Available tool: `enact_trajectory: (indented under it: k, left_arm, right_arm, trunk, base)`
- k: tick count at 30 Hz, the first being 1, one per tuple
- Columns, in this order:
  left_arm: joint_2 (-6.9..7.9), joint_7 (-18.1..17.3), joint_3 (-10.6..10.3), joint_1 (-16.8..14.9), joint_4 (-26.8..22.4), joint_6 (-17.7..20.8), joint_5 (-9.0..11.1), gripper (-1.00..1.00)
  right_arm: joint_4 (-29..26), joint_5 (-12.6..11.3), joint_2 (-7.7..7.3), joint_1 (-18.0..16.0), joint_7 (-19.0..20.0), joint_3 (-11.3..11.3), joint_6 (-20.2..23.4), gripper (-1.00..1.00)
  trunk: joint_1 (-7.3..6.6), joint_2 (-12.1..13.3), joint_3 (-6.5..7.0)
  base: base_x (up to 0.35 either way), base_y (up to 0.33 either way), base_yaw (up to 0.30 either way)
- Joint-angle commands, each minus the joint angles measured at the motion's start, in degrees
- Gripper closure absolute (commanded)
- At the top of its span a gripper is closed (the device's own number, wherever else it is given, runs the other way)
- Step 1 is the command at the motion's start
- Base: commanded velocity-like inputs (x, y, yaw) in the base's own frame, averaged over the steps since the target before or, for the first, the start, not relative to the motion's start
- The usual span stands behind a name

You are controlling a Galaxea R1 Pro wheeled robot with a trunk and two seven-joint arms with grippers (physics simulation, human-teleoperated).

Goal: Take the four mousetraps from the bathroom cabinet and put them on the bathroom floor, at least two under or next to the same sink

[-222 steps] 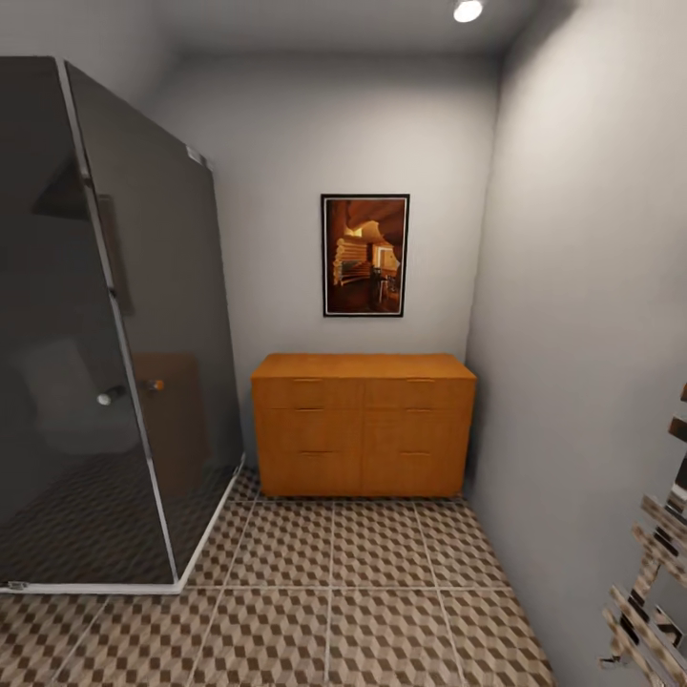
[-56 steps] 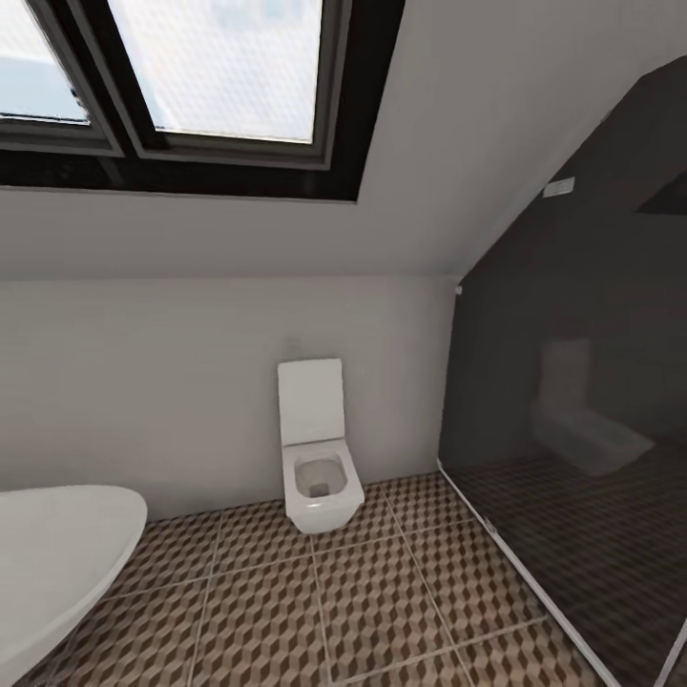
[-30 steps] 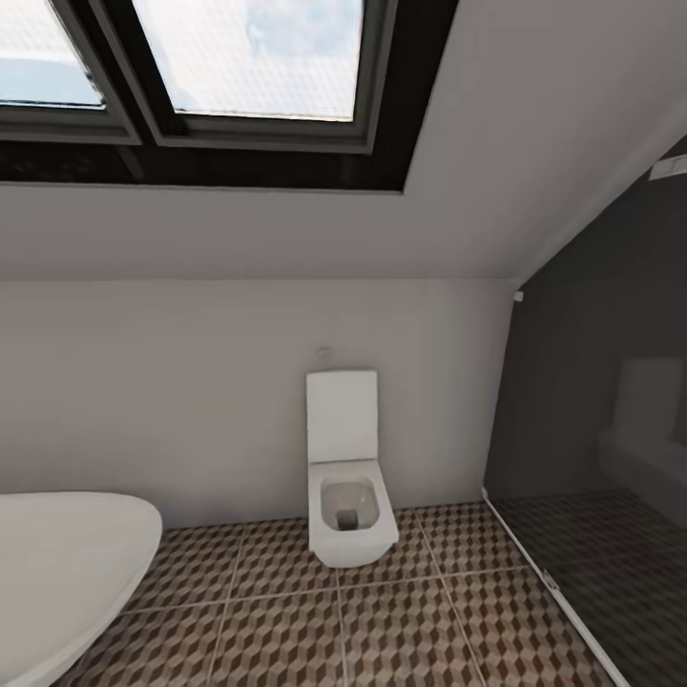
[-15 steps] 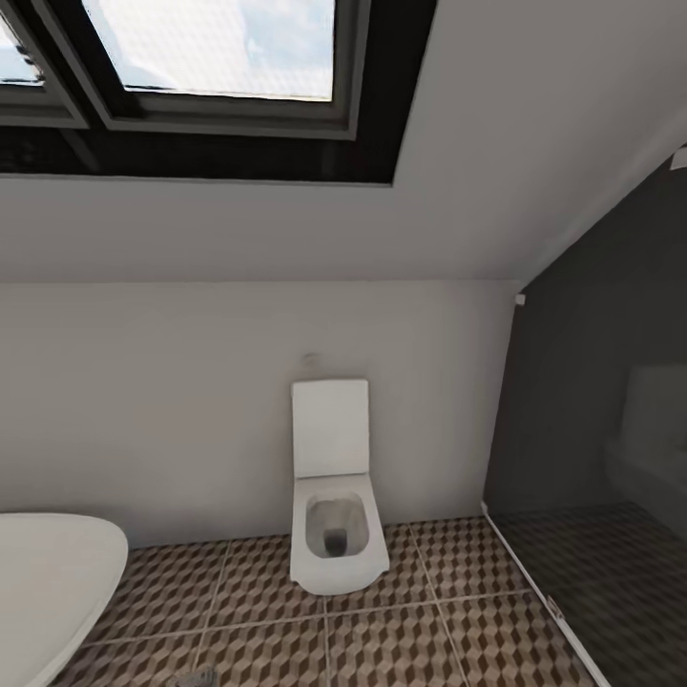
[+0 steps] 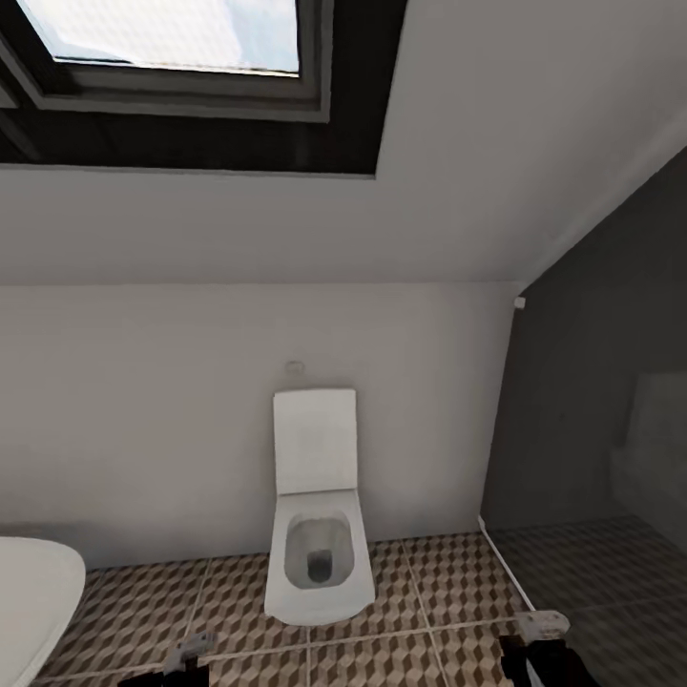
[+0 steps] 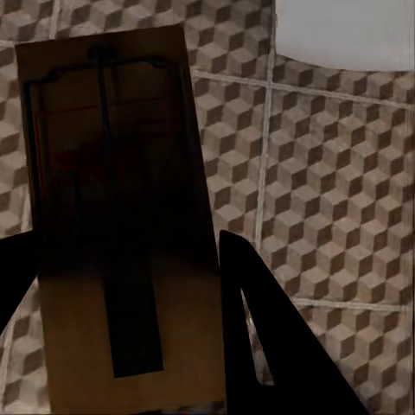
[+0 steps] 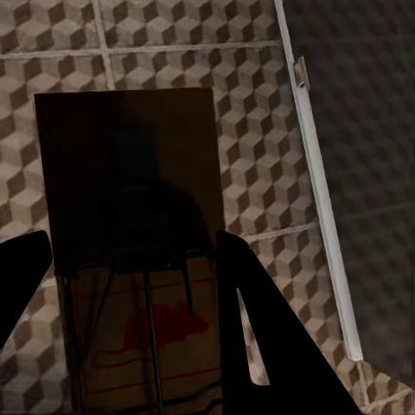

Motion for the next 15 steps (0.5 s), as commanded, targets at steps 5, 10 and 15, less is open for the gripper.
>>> enact_trajectory:
  k: [5, 10, 15]
  left_arm:
    - [1.84, 0.35, -0.44, -1.15, -0.37, -0.01, 0.33, 1.0]
    - [3.94, 0.22, -0.41, -1.49, -0.59, -0.42, 0.33, 1.0]
    - [4.65, 0.15, -0.37, -1.57, -0.66, -0.66, 0.32, 1.0]
  right_arm:
    - [-3.52, 0.48, 0.0, -0.02, 0.13, -0.29, 1.7, 1.0]
    - [-4.36, 0.47, 0.25, -0.02, 0.03, -0.38, 0.44, 1.0]
    - [-4.49, 0.47, 0.35, -0.02, 0.0, -0.41, -0.93, 1.0]
  trunk:
    - [0.04, -0.05, -0.09]
    - [0.04, -0.05, -0.09]
    - [0.04, -0.05, -0.09]
  base:
    - [0.274, -0.175, 0.0]
    - [0.264, -0.108, 0.0]
    - [0.102, -0.026, 0.0]
